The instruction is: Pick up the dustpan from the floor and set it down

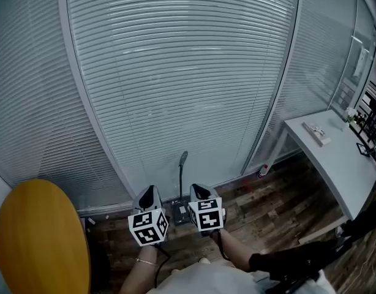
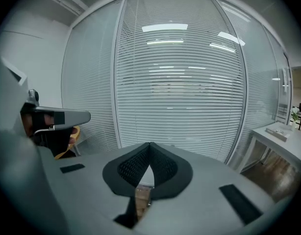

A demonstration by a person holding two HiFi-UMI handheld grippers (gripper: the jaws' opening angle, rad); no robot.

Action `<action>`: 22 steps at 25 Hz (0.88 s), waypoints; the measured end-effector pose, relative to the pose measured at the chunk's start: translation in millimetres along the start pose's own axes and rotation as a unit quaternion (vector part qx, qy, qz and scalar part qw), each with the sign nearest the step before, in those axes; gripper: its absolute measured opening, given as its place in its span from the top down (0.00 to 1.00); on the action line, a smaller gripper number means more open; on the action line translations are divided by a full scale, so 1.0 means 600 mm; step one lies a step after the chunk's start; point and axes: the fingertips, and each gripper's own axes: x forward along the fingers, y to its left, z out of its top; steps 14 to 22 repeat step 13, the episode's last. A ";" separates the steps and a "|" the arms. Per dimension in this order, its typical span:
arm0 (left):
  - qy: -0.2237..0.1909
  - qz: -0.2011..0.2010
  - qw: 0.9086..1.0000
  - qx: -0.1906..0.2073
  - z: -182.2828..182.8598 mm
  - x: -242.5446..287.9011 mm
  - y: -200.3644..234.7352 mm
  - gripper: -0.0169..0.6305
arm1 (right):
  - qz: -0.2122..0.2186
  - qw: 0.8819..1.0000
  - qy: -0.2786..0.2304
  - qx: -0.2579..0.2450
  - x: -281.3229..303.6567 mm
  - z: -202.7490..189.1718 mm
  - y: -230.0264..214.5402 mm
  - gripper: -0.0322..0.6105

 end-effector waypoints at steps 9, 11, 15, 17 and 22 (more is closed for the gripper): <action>0.001 -0.008 1.000 -0.005 -0.018 0.003 -0.023 0.95 | -0.019 1.000 -0.002 0.001 -0.005 -0.021 -0.032 0.90; 0.000 -0.011 1.000 -0.006 -0.016 0.008 -0.022 0.95 | -0.023 1.000 -0.001 0.005 -0.003 -0.020 -0.035 0.90; 0.000 -0.013 1.000 -0.006 -0.015 0.011 -0.021 0.95 | -0.025 1.000 -0.001 0.011 -0.001 -0.019 -0.035 0.90; 0.000 -0.013 1.000 -0.006 -0.015 0.011 -0.021 0.95 | -0.025 1.000 -0.001 0.011 -0.001 -0.019 -0.035 0.90; 0.000 -0.013 1.000 -0.006 -0.015 0.011 -0.021 0.95 | -0.025 1.000 -0.001 0.011 -0.001 -0.019 -0.035 0.90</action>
